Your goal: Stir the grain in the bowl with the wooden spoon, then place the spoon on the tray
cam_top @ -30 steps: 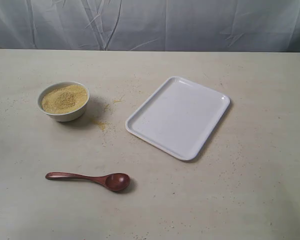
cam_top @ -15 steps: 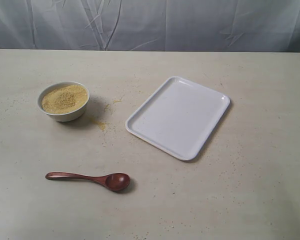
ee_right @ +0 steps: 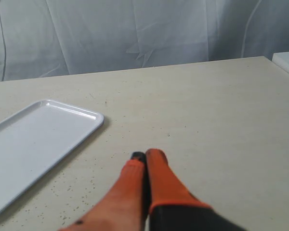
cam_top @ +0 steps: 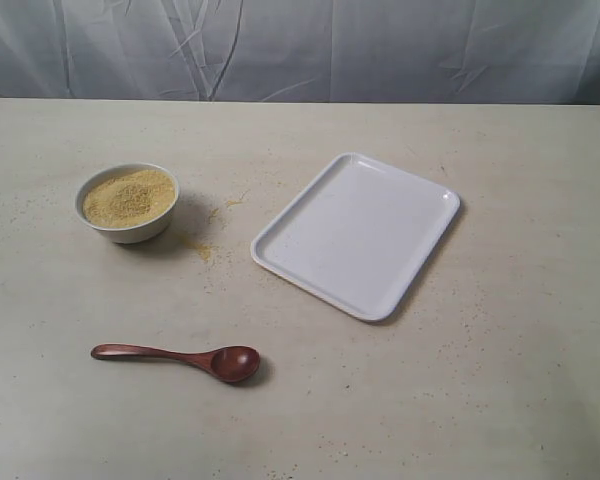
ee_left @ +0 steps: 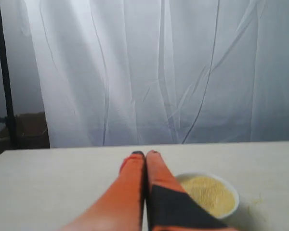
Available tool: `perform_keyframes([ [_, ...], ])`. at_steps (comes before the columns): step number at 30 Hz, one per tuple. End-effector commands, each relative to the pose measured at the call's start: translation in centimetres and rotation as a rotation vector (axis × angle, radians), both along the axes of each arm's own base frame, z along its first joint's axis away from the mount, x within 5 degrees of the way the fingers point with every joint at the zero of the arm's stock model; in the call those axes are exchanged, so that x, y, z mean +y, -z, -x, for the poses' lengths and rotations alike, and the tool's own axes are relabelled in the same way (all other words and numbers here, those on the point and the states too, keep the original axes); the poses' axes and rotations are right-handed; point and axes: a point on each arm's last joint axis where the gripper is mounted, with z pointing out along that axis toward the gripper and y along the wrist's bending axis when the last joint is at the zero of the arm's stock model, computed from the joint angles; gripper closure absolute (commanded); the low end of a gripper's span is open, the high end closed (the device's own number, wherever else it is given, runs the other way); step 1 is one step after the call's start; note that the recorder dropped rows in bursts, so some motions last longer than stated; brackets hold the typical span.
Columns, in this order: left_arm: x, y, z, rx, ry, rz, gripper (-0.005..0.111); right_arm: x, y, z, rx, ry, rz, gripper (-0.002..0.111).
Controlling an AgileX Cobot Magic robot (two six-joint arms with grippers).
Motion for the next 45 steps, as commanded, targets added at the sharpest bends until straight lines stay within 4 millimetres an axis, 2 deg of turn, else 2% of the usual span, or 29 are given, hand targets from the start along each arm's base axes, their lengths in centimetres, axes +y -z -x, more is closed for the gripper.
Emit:
perform_keyframes([
  [1, 0.0, -1.0, 0.2, -0.127, 0.002, 0.025, 0.107, 0.0, 0.0, 0.0, -0.013, -0.003, -0.002, 0.108],
  [13, 0.1, -1.5, 0.3, -0.175, 0.002, 0.060, 0.107, 0.0, 0.0, 0.0, -0.013, -0.003, -0.002, 0.108],
  [15, 0.1, -2.1, 0.3, -0.136, 0.005, 0.077, 0.107, 0.0, 0.0, 0.0, -0.013, -0.003, -0.002, 0.108],
  [18, 0.0, -3.7, -0.4, 0.025, 0.003, 0.021, 0.107, 0.0, 0.0, 0.0, -0.013, -0.003, -0.002, 0.108],
  [24, 0.1, -7.2, -4.1, 0.421, -0.020, -0.142, 0.107, 0.0, 0.0, 0.0, -0.013, -0.003, -0.002, 0.108],
  [26, 0.1, -7.7, -6.1, 0.554, -0.009, -0.260, 0.107, 0.0, 0.0, 0.0, -0.013, -0.003, -0.002, 0.108],
  [29, -0.5, -7.9, -9.0, 0.724, 0.061, -0.297, 0.107, 0.0, 0.0, 0.0, -0.013, -0.003, -0.002, 0.108],
  [32, -1.2, -6.9, -12.3, 0.893, 0.123, -0.322, 0.107, 0.0, 0.0, 0.0, -0.013, -0.003, -0.002, 0.108],
  [34, -1.8, -5.9, -13.8, 1.010, 0.160, -0.336, 0.107, 0.0, 0.0, 0.0, -0.013, -0.003, -0.002, 0.108],
  [37, -3.8, -3.6, -15.5, 1.150, 0.260, -0.397, 0.107, 0.0, 0.0, 0.0, -0.013, -0.003, -0.002, 0.108],
  [41, -7.3, -0.5, -16.3, 1.240, 0.483, -0.560, 0.107, 0.0, 0.0, 0.0, -0.013, -0.003, -0.002, 0.108],
  [45, -10.7, 1.7, -16.0, 1.231, 0.761, -0.702, 0.107, 0.0, 0.0, 0.0, -0.013, -0.003, -0.002, 0.108],
])
